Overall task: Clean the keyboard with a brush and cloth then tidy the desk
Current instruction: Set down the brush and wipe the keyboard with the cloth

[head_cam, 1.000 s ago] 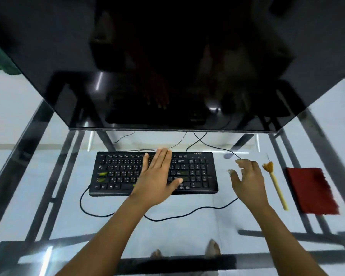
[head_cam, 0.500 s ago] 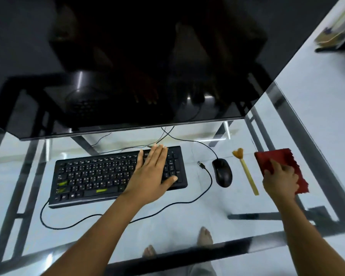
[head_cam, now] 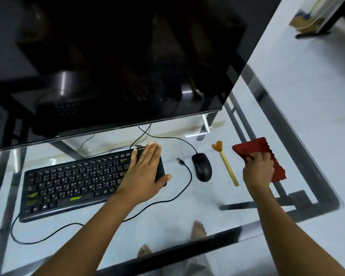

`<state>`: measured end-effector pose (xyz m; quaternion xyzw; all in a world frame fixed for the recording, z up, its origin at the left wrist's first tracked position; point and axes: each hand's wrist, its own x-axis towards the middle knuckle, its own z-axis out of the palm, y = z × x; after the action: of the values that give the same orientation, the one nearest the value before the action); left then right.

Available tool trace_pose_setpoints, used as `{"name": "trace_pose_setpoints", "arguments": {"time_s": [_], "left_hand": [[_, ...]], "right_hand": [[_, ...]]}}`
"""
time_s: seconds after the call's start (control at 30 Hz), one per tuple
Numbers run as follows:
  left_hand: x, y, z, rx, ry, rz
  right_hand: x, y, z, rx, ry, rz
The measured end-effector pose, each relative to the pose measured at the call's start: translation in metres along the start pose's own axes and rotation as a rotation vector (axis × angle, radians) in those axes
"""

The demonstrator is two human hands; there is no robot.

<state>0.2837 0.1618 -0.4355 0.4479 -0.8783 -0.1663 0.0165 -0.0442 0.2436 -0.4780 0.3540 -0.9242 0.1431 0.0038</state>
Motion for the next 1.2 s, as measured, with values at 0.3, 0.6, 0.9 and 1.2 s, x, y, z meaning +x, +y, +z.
{"name": "trace_pose_setpoints", "arguments": {"time_s": [0.3,0.6,0.9,1.2], "left_hand": [[0.013,0.014,0.007,0.018,-0.018,0.062],[0.014,0.016,0.009,0.031,-0.015,0.074],[0.001,-0.003,-0.012,0.015,0.038,0.007],[-0.045,-0.074,-0.026,0.021,0.023,-0.186]], "right_hand": [[-0.001,0.002,0.003,0.029,0.011,0.033],[0.0,0.002,0.004,0.093,0.022,0.039],[-0.014,-0.072,-0.065,0.658,0.014,0.038],[-0.107,-0.199,-0.035,0.519,-0.116,-0.645]]}}
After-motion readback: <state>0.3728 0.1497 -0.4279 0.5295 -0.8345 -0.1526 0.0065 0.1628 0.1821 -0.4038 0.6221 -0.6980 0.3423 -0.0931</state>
